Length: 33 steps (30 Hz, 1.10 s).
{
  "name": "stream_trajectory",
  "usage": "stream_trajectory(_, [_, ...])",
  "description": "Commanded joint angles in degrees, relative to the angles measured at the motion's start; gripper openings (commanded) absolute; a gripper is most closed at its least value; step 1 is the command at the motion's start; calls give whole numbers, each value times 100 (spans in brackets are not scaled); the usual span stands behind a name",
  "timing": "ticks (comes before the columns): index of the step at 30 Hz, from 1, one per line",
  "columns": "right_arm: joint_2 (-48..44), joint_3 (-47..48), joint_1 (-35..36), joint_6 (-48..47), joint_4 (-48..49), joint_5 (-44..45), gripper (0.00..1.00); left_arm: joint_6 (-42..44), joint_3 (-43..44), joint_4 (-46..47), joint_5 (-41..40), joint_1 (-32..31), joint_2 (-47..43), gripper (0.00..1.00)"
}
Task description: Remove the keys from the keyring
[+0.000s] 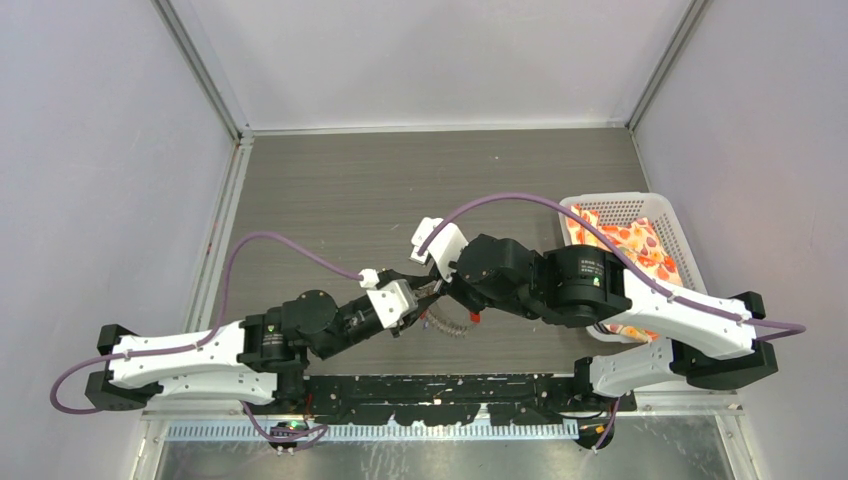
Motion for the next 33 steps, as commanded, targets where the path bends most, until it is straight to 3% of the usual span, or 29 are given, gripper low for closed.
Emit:
stream_trajectory(1, [-36,285,47,-45,141,129,1,40,-7,318,-88,-15,-12,30])
stream_trajectory(26, [-23,448,188,30,51,85,1,234,-201,602,-144,-14,-36,23])
stream_trajectory(33, [-27,448,223,29,22,120,1,235,-212,620,-224,-19,-2,7])
